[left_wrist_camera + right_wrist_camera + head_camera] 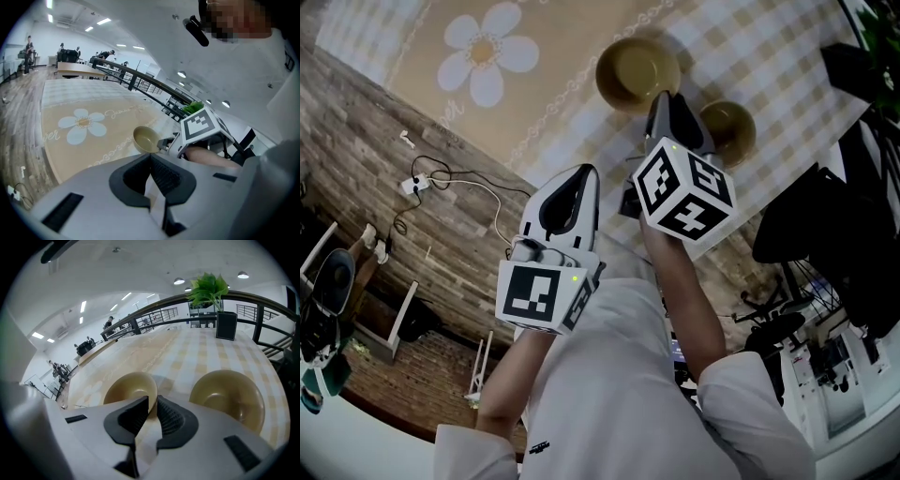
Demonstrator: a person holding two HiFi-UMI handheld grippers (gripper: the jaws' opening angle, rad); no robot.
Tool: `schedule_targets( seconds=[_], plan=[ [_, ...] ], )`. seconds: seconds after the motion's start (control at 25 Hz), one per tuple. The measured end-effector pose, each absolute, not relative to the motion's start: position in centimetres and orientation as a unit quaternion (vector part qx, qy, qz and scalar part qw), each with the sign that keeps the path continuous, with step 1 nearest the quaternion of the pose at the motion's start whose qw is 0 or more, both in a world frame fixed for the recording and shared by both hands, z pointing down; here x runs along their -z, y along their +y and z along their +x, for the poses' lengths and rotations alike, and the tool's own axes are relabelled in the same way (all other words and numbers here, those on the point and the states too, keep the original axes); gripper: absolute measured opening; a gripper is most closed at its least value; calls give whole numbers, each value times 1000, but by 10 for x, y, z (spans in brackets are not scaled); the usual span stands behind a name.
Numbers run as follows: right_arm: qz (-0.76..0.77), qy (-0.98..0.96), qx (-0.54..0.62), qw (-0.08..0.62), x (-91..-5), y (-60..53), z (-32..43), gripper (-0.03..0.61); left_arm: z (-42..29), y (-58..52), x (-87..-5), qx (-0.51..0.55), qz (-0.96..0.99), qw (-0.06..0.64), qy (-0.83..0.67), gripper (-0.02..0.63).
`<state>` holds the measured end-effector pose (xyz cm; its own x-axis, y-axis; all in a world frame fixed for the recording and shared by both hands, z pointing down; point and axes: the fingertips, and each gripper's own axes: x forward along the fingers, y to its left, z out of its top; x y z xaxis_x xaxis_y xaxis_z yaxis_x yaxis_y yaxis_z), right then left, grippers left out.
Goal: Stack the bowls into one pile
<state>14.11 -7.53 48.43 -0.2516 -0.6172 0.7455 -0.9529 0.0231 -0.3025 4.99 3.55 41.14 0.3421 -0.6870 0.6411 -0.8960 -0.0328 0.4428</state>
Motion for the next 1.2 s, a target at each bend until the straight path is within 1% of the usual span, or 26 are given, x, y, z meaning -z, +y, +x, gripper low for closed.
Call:
schedule_targets(
  seconds=[0.44,1.2],
  plan=[
    [554,-704,-405,183,-474,-73,134,38,42,46,-410,-127,708,410,-561,21],
    [514,-754,-364,187,-433,-34,137,37,23,63,-384,-118,720,381,-568,21]
  ],
)
